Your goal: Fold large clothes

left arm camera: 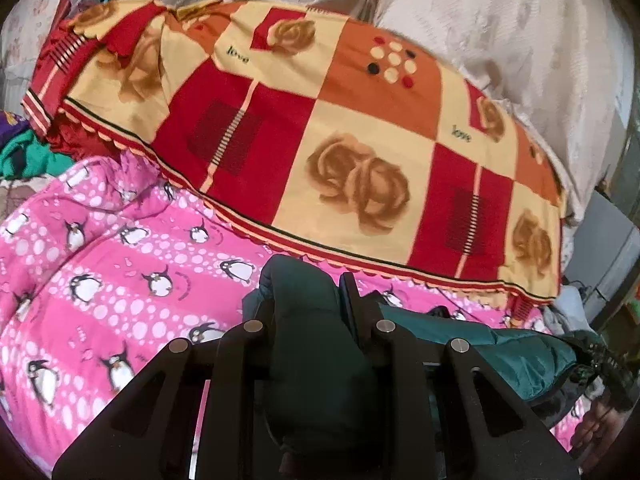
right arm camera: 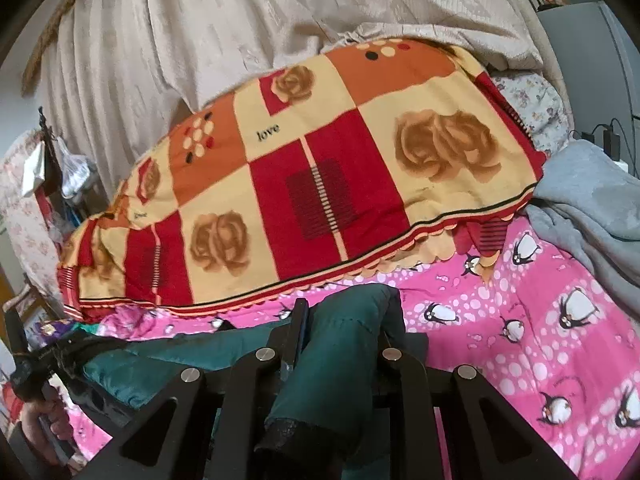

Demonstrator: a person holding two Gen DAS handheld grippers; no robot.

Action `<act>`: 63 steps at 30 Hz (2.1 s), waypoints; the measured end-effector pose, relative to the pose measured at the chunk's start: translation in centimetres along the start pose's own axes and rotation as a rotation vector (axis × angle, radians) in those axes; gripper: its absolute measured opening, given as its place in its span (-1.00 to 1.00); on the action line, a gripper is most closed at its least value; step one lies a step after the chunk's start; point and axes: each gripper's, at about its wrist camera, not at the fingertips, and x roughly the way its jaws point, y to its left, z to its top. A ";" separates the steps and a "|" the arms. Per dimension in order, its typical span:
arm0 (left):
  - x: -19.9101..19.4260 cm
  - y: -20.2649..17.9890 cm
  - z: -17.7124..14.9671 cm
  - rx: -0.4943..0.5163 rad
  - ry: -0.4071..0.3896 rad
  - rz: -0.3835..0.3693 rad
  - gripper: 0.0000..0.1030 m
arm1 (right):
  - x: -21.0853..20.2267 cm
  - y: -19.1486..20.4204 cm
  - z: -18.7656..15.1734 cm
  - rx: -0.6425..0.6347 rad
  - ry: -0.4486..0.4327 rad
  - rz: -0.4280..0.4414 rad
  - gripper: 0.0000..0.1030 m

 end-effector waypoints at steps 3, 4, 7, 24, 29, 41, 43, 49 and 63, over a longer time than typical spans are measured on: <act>2.6 -0.2 0.0 -0.008 0.015 0.016 -0.62 | 2.5 -1.0 -0.3 0.020 0.024 -0.018 -0.67; 3.1 -0.3 -0.1 -0.008 0.018 0.020 -0.62 | 3.2 -1.4 -0.5 0.026 0.032 -0.025 -0.67; 5.2 -0.4 -0.2 -0.020 0.021 0.042 -0.62 | 5.3 -2.3 -0.7 0.052 0.060 -0.032 -0.67; 14.1 1.4 -2.4 0.000 0.153 0.161 -0.58 | 13.9 -3.2 -1.7 0.007 0.180 -0.084 -0.66; 16.0 2.2 -2.6 -0.029 0.186 0.141 -0.55 | 16.1 -4.0 -2.7 0.017 0.241 -0.090 -0.66; 17.0 2.5 -2.5 -0.067 0.218 0.104 -0.47 | 17.6 -5.1 -3.5 0.097 0.288 -0.078 -0.56; 16.8 2.6 -2.2 -0.074 0.227 0.089 -0.37 | 17.0 -5.6 -3.2 0.161 0.302 -0.059 -0.47; 14.3 2.1 -0.4 -0.081 0.210 0.042 0.73 | 14.9 -6.9 -1.9 0.384 0.316 0.048 -0.20; 11.1 0.2 1.4 -0.028 0.064 -0.015 0.99 | 11.2 -3.5 0.7 0.295 0.155 0.090 0.42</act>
